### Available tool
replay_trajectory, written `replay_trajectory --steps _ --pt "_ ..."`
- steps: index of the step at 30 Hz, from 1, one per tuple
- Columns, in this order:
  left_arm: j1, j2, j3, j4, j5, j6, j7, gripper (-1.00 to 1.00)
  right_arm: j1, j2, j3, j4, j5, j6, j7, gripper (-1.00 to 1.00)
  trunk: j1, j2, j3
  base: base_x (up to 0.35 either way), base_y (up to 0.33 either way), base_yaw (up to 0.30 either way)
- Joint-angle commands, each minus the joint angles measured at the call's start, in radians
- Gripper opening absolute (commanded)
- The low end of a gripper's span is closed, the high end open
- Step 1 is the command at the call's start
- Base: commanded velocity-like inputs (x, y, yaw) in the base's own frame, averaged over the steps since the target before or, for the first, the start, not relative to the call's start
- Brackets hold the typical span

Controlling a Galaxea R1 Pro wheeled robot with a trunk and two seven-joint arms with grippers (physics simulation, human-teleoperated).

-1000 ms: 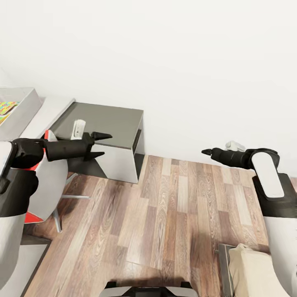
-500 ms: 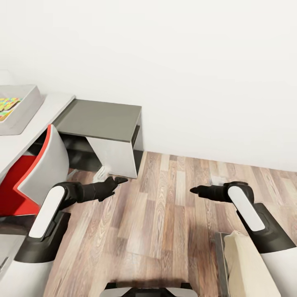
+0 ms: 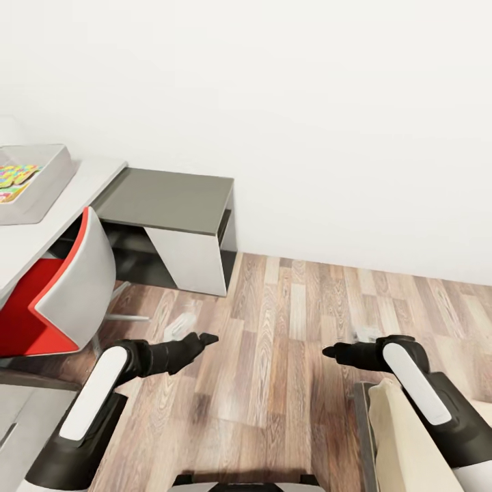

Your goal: Put all the toys in the child's room - the three board games (two on the bed and one on the table), the two jigsaw puzzles on the table, and the tennis ball on the table - inside the toy box on the table in the child's room.

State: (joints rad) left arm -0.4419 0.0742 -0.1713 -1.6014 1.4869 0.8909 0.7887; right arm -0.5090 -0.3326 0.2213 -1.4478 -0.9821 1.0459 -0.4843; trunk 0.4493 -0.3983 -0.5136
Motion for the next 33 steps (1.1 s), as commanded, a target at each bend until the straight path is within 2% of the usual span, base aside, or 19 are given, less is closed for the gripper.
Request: replay_trajectory --steps 1,2,3,8,13,17,20,21,22,26,29,33 --pt "0.021 -0.001 -0.005 0.0 -0.006 -0.008 0.009 1.0 0.009 -0.003 0.002 -0.003 -0.009 0.001 -0.01 1.0 0.001 -0.002 0.0 -0.011 0.0 -0.001" --pt "0.043 -0.002 -0.008 0.001 -0.025 -0.017 0.008 1.0 0.019 -0.005 0.003 -0.004 -0.009 0.001 -0.01 1.0 0.001 -0.002 0.002 -0.009 0.0 -0.001" --pt "0.043 -0.002 -0.008 0.001 -0.025 -0.017 0.008 1.0 0.019 -0.005 0.003 -0.004 -0.009 0.001 -0.01 1.0 0.001 -0.002 0.003 -0.009 0.0 -0.001" --pt "0.171 -0.001 -0.018 0.01 -0.138 -0.103 -0.033 1.0 0.092 -0.01 0.006 -0.012 -0.006 0.001 -0.01 1.0 0.001 -0.002 0.011 -0.005 0.0 -0.001" --pt "0.28 0.004 -0.02 0.048 -0.267 -0.198 -0.133 1.0 0.132 -0.012 0.012 -0.023 0.001 0.001 -0.011 1.0 0.001 -0.002 0.02 -0.001 0.0 0.0" --pt "0.322 0.004 -0.018 0.147 -0.339 -0.255 -0.236 1.0 0.144 -0.008 0.021 -0.013 0.014 0.001 -0.01 1.0 0.001 -0.002 0.026 0.0 0.0 0.0" --pt "0.335 0.002 -0.016 0.253 -0.363 -0.285 -0.314 1.0 0.15 -0.004 0.051 0.029 0.035 0.001 -0.01 1.0 0.001 -0.002 0.031 0.0 0.0 0.0" --pt "0.339 0.001 -0.016 0.311 -0.374 -0.297 -0.356 1.0 0.152 -0.003 0.078 0.077 0.049 0.001 -0.009 1.0 0.001 -0.002 0.033 0.0 0.0 0.0" --pt "0.341 0.001 -0.016 0.333 -0.378 -0.302 -0.372 1.0 0.153 -0.003 0.089 0.105 0.054 0.0 -0.009 1.0 0.001 -0.002 0.034 0.0 0.0 0.0" --pt "0.349 0.007 -0.018 0.399 -0.388 -0.314 -0.41 1.0 0.159 -0.003 0.138 0.24 0.067 -0.107 0.001 1.0 0.001 -0.002 0.041 0.0 0.0 0.0" --pt "0.355 0.011 -0.019 0.462 -0.391 -0.329 -0.424 1.0 0.171 -0.004 0.207 0.34 0.077 -0.187 0.051 1.0 0.001 -0.002 0.046 0.0 0.0 0.0" --pt "0.359 0.014 -0.019 0.565 -0.393 -0.368 -0.436 1.0 0.181 0.0 0.326 0.472 0.115 -0.275 0.138 1.0 0.001 -0.002 0.052 0.0 0.0 0.0"
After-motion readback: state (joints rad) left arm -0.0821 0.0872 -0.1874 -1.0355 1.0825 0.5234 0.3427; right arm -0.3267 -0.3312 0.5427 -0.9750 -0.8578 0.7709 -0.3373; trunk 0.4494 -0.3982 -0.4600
